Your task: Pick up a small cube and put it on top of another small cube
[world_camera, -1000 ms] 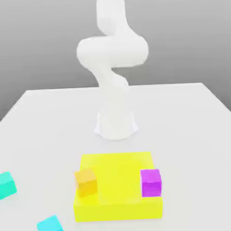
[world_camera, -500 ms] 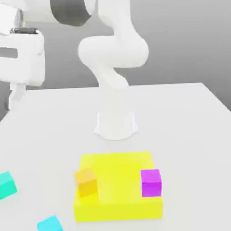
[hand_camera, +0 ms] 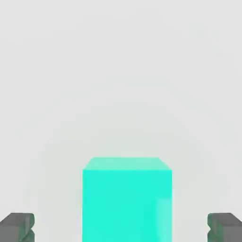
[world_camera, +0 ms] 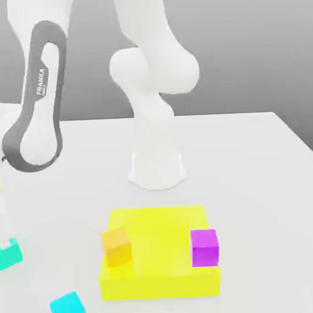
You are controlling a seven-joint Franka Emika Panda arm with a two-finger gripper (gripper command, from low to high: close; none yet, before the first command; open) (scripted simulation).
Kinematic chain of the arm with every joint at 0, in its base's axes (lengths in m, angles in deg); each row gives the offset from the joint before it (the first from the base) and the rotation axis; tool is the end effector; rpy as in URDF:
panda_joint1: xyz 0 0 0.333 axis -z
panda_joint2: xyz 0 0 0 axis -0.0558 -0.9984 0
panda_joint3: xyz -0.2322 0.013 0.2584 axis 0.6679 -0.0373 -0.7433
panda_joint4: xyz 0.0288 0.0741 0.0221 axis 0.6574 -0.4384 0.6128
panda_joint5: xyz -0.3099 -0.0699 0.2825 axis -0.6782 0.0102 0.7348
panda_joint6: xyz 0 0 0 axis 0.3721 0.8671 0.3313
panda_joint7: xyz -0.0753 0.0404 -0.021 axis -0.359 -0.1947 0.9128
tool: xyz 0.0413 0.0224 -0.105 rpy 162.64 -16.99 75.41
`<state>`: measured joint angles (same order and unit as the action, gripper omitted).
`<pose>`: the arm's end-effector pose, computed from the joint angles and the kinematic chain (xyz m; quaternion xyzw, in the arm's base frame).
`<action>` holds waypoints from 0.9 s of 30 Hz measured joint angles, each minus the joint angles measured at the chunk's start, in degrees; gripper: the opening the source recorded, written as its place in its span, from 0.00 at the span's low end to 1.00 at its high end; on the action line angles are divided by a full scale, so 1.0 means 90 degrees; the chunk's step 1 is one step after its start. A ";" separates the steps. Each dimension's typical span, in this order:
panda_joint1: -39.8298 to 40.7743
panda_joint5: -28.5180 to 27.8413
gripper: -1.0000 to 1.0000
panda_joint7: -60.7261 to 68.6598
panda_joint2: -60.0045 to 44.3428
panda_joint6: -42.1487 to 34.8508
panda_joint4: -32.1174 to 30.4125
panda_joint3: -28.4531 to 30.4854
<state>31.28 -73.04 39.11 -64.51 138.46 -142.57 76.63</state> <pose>0.3383 -0.3612 0.1341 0.6504 -0.7595 0.0003 0.0004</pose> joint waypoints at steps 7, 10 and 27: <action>0.0117 0.0101 0.00 0.0077 -0.0244 0.0195 0.0051 -0.0139; -0.0031 -0.0099 0.00 -0.0079 0.0168 -0.0129 -0.0040 0.0056; -0.2434 -0.1066 0.00 -0.3996 0.0749 -0.1496 0.0820 -0.0429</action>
<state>9.37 -82.64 3.14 -57.77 124.99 -135.19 72.76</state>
